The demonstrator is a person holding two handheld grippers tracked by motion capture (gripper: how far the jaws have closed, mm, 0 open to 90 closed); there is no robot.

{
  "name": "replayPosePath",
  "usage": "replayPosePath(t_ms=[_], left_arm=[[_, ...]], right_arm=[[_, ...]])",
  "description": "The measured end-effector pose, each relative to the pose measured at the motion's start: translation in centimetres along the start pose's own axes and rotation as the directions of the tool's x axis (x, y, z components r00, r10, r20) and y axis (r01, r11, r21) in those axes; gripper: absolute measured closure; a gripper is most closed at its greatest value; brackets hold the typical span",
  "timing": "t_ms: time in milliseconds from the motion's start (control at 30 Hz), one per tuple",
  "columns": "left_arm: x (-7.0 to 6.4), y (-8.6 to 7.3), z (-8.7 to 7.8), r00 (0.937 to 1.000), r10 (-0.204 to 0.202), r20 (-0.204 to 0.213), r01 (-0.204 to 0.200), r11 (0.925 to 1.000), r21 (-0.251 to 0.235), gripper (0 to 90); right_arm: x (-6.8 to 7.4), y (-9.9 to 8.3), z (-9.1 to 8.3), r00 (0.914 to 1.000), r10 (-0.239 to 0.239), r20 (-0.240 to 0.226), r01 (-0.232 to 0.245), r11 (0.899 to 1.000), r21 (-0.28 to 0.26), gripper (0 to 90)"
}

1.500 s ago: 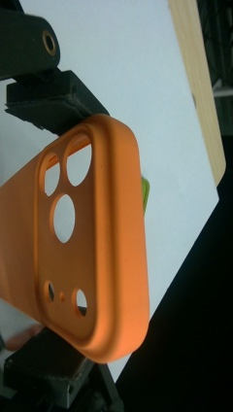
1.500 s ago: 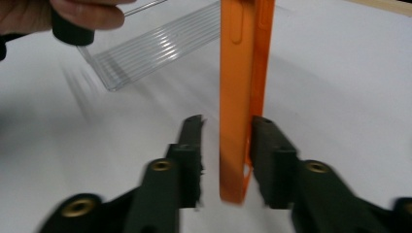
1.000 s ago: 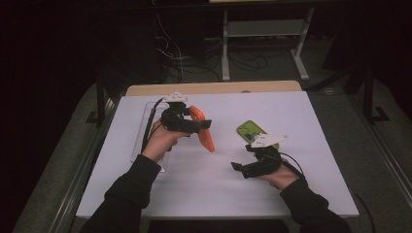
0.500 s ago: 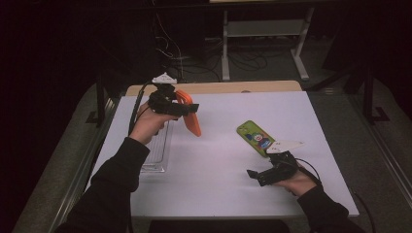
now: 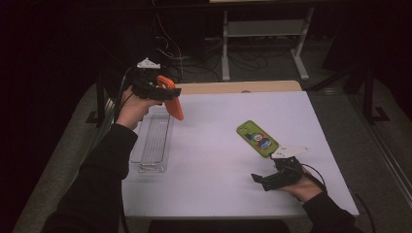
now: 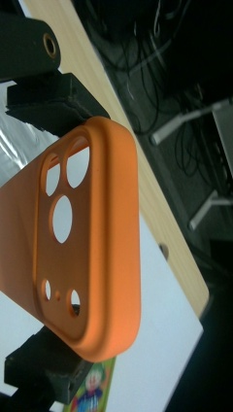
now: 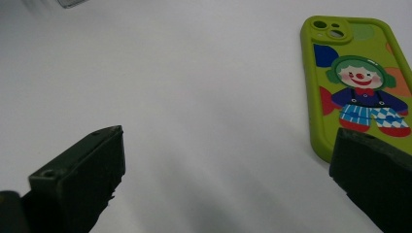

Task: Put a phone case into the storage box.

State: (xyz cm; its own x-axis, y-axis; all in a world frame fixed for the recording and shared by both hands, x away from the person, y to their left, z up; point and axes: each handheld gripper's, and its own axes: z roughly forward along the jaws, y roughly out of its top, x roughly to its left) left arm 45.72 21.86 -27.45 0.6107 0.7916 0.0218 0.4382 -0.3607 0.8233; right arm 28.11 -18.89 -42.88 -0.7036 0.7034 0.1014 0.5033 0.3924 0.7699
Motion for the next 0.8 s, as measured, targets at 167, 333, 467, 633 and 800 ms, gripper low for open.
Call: replayPosePath(t_ms=[167, 333, 467, 633, 800], left_arm=[[1.5, 0.0, -0.1, 0.9981, -0.018, -0.058, 0.019, 0.9997, 0.013, 14.3], [2.7, -0.3, 0.2, 0.9940, -0.037, -0.103, 0.040, 0.9989, 0.025, 14.3], [3.8, -0.8, 1.1, 0.9853, -0.061, -0.160, 0.071, 0.9959, 0.056, 14.3], [4.5, -1.2, 2.0, 0.9757, -0.074, -0.206, 0.093, 0.9924, 0.081, 14.3], [4.8, -1.8, 3.4, 0.9661, -0.094, -0.240, 0.122, 0.9873, 0.102, 14.2]], right_arm=[[-0.1, 0.1, 0.1, 1.0000, 0.007, 0.003, -0.007, 1.000, 0.000, 0.0], [0.0, 0.3, 0.4, 1.0000, 0.003, 0.003, -0.003, 1.000, 0.005, 0.0], [-0.1, 0.3, 0.5, 1.0000, -0.003, 0.003, 0.003, 1.000, 0.010, 0.0], [-0.1, 0.3, 0.6, 1.0000, -0.006, 0.001, 0.006, 1.000, 0.010, 0.0], [-0.1, 0.3, 0.5, 0.9999, -0.011, -0.001, 0.011, 1.000, 0.009, 0.0]])
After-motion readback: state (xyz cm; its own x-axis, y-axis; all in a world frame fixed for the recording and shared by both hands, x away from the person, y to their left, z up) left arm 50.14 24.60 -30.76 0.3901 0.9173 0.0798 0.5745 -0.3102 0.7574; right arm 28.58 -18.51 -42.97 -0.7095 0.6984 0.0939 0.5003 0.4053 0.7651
